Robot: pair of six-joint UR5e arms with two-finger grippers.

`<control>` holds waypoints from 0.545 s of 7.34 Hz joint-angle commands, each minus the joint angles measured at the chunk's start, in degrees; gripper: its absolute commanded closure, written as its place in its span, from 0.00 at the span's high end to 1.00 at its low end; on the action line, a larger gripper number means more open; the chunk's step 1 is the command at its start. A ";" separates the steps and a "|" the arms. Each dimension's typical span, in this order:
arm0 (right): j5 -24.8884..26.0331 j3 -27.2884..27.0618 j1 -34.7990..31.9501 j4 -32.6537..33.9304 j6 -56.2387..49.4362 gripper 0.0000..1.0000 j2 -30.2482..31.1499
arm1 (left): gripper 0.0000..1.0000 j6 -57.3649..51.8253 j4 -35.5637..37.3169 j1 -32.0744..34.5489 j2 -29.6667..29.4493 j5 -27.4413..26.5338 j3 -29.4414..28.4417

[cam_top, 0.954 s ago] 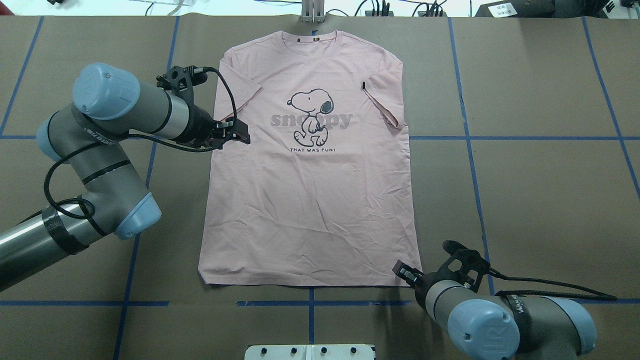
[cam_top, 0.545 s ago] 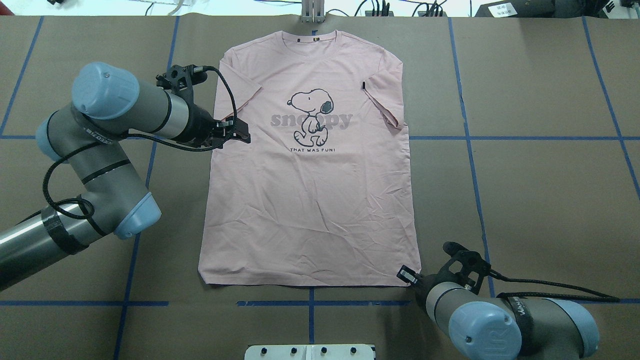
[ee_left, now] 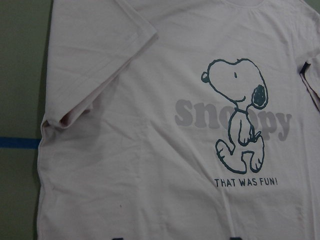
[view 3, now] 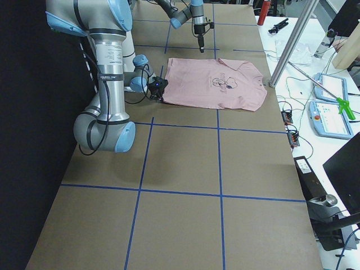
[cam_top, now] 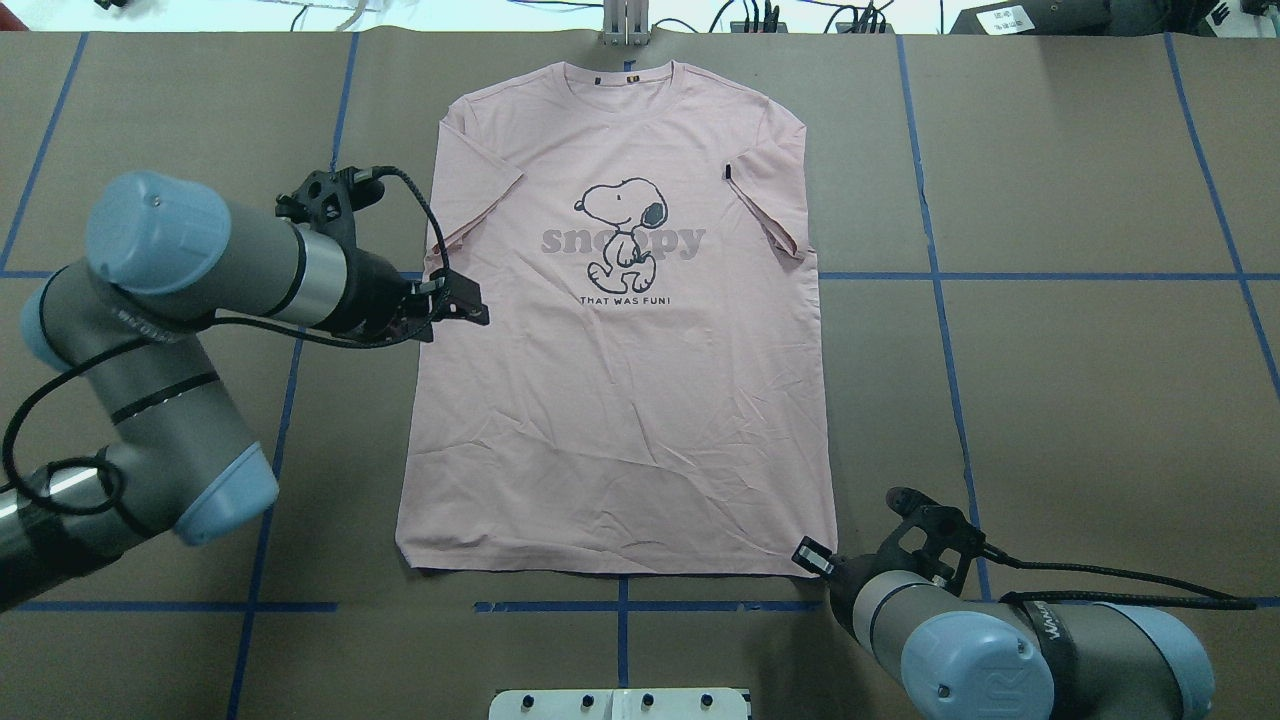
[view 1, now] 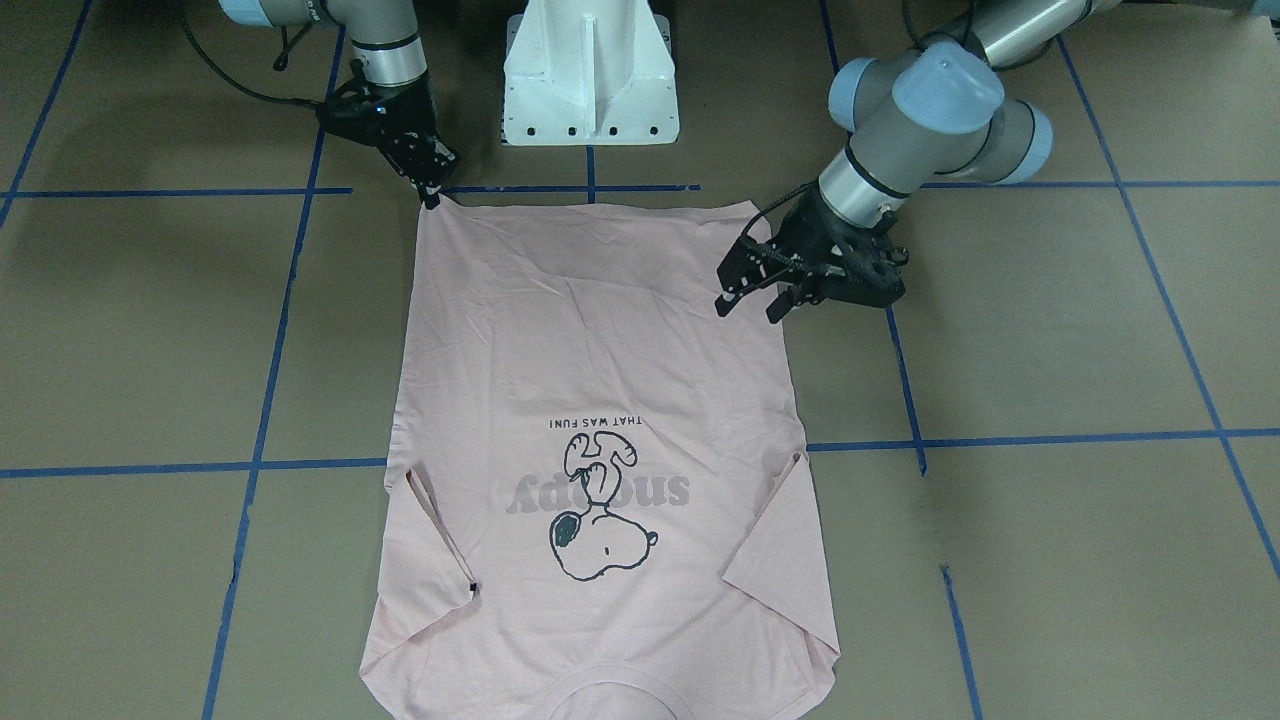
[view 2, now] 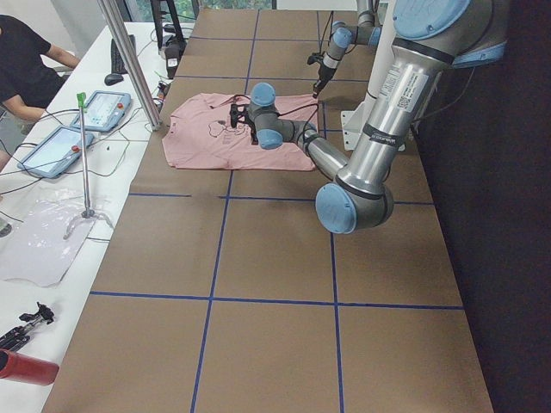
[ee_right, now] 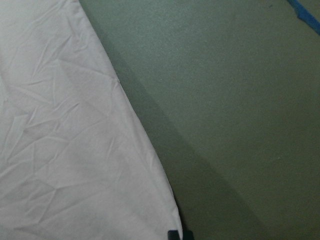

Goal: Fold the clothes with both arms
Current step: 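Move the right gripper to the hem corner nearest the robot while the left gripper lowers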

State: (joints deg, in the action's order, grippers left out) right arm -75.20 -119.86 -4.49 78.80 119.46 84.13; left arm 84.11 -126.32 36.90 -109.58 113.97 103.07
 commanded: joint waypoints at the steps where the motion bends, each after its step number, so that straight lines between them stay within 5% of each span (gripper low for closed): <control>1: -0.03 -0.64 0.01 0.12 -0.28 0.00 0.07 | 0.74 11.71 9.71 -10.13 5.96 -9.41 8.88; 4: -0.03 -0.64 0.01 0.21 -0.37 0.00 0.07 | 0.72 18.53 12.76 -19.39 9.12 -15.87 9.52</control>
State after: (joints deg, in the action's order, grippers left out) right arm -75.23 -120.48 -4.54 78.98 119.17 84.20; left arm 100.06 -114.69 20.73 -101.75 100.11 112.33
